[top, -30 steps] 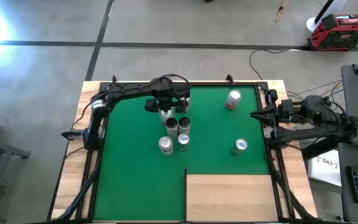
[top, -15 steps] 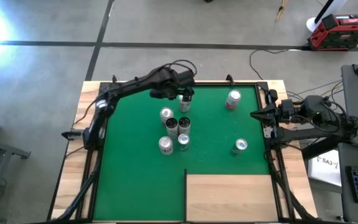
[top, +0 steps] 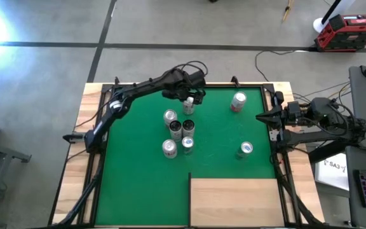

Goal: Place canned beverage on shelf
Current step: Adjust the red silver soda can

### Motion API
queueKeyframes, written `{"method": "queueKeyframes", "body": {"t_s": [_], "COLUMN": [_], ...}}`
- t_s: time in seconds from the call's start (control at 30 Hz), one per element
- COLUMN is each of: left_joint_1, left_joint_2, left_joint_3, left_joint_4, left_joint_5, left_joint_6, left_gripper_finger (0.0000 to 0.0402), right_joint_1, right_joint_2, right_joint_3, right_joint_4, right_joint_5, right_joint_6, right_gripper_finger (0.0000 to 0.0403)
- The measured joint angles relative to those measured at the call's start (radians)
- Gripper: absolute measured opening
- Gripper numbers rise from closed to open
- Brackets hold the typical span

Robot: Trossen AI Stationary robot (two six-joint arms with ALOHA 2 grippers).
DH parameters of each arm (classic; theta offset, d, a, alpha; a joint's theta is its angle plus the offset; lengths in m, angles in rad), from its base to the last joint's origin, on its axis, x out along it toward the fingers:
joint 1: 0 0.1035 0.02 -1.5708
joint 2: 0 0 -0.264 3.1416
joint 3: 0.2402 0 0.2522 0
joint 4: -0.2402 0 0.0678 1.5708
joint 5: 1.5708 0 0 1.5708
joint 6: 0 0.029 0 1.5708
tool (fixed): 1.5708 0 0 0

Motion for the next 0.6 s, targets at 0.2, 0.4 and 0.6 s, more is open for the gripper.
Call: {"method": "queueKeyframes", "body": {"t_s": [0.2, 0.4, 0.6], "left_joint_1": [-0.003, -0.001, 0.008], "left_joint_2": [0.006, 0.043, 0.069], "left_joint_3": [0.002, 0.001, 0.001], "left_joint_4": [0.029, 0.036, 0.047], "left_joint_5": [-0.005, -0.006, -0.006], "left_joint_6": [0.078, 0.103, 0.107], "left_gripper_finger": [0.0396, 0.0396, 0.0396], "right_joint_1": [0.000, 0.000, 0.000], "right_joint_2": [0.000, 0.000, 0.000], "right_joint_3": [0.000, 0.000, 0.000], "right_joint_4": [0.000, 0.000, 0.000], "right_joint_5": [0.000, 0.000, 0.000], "right_joint_6": [0.000, 0.000, 0.000], "right_gripper_finger": [0.0022, 0.0022, 0.0022]}}
